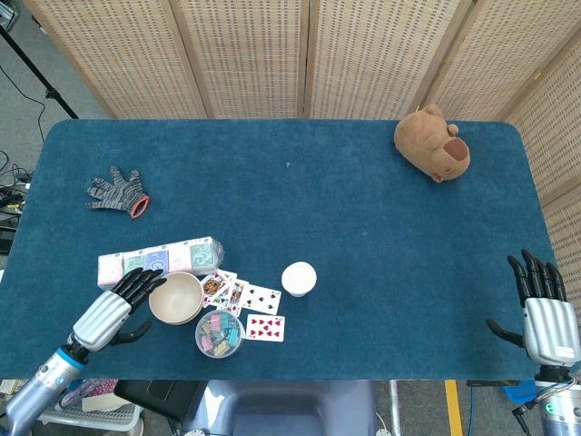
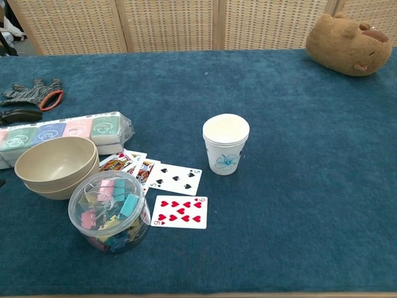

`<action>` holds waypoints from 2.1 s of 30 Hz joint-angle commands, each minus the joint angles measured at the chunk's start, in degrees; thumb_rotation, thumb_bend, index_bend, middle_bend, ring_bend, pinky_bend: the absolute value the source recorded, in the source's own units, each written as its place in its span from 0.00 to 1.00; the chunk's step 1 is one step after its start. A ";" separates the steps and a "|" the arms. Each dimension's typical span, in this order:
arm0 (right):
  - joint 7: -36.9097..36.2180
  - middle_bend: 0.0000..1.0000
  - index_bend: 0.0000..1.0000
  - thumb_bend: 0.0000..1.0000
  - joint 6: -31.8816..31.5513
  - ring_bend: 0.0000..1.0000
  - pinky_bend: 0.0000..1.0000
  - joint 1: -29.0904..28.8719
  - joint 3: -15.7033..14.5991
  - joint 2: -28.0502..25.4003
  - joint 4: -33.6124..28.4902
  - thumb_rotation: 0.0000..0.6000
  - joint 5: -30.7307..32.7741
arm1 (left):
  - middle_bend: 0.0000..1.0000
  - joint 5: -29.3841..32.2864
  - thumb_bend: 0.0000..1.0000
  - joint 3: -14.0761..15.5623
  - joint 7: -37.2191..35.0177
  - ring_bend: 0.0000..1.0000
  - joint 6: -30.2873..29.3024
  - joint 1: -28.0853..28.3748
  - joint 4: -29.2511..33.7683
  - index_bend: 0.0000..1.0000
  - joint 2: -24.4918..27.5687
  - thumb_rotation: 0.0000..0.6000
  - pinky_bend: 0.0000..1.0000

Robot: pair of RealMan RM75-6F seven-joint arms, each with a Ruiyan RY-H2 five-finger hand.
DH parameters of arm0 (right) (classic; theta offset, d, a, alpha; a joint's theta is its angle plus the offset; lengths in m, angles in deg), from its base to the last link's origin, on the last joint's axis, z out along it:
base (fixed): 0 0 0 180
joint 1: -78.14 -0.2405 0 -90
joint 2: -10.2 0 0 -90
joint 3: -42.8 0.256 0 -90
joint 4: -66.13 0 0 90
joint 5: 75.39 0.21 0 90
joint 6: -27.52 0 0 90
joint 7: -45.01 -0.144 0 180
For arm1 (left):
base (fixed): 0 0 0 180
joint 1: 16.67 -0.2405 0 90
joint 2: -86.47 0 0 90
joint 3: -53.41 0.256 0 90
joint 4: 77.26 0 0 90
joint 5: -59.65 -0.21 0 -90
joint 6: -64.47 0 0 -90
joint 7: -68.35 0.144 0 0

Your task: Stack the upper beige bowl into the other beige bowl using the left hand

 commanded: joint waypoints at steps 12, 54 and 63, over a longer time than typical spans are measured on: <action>0.63 0.00 0.00 0.00 0.09 0.00 0.00 -0.04 -0.15 0.21 -0.13 1.00 -0.12 | 0.00 -5.42 0.40 5.57 4.96 0.00 0.87 -0.18 7.33 0.00 6.44 1.00 0.00; 0.69 0.00 0.00 0.00 0.28 0.00 0.00 -0.02 -0.13 0.11 -0.33 1.00 0.15 | 0.00 -1.83 0.40 3.70 20.81 0.00 7.70 -1.94 13.54 0.00 8.78 1.00 0.00; 0.56 0.00 0.00 0.00 -0.09 0.00 0.00 -0.02 -0.38 -0.01 -0.43 1.00 -0.83 | 0.00 1.03 0.30 -0.22 20.30 0.00 0.45 -3.88 18.40 0.00 12.38 1.00 0.00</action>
